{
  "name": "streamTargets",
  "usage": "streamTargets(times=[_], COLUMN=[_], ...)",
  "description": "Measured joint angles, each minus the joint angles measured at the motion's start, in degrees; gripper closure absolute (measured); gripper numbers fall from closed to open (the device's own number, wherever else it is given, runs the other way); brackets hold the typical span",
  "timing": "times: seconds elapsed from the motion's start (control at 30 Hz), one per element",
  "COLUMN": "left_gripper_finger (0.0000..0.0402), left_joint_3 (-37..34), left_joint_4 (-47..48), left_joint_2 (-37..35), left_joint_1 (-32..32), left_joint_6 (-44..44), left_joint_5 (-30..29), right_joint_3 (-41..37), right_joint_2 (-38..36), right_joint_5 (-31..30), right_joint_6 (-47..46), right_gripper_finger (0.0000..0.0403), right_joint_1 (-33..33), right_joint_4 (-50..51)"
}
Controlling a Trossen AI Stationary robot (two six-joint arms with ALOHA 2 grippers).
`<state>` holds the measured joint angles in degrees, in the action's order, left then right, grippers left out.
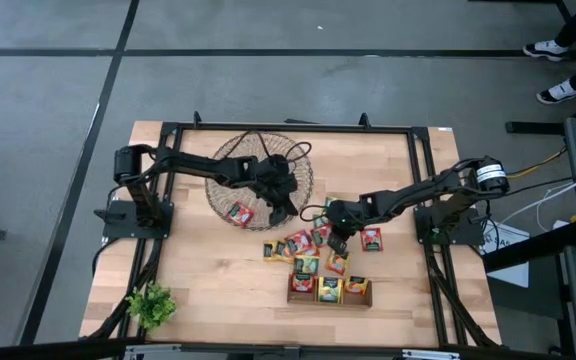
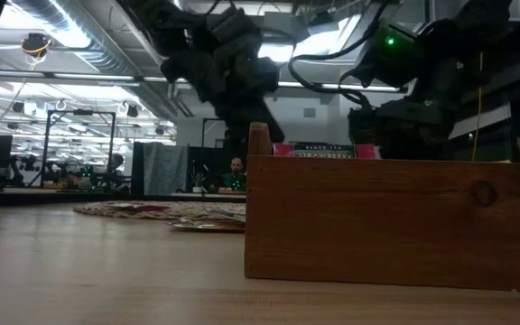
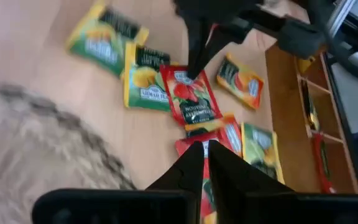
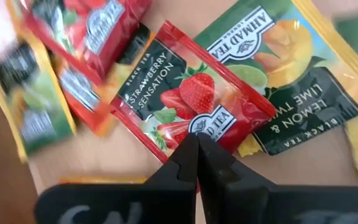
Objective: Pick & Place Tea
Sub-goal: Put the red tea bag into the left section of the wooden organizer
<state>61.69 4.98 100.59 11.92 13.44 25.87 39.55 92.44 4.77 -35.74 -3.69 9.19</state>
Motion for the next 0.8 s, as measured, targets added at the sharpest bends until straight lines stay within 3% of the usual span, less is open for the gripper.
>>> streamTargets(times=[0.5,0.8], left_gripper_finger=[0.0382,0.0373], left_joint_3=[0.1,0.1], left_joint_4=[0.5,4.9], left_joint_2=[7.3,10.7], left_joint_1=[1.2,1.2], left_joint_6=[6.8,7.0], left_joint_5=[2.8,2.8], right_joint_3=[0.0,-0.1], right_joint_2=[9.6,11.2], right_joint_5=[-1.8,-2.2], right_joint_6=[0.0,-0.1], right_gripper_finger=[0.0399,0.0399], right_joint_1=[5.2,5.4], right_joint_4=[-21.3,-25.6])
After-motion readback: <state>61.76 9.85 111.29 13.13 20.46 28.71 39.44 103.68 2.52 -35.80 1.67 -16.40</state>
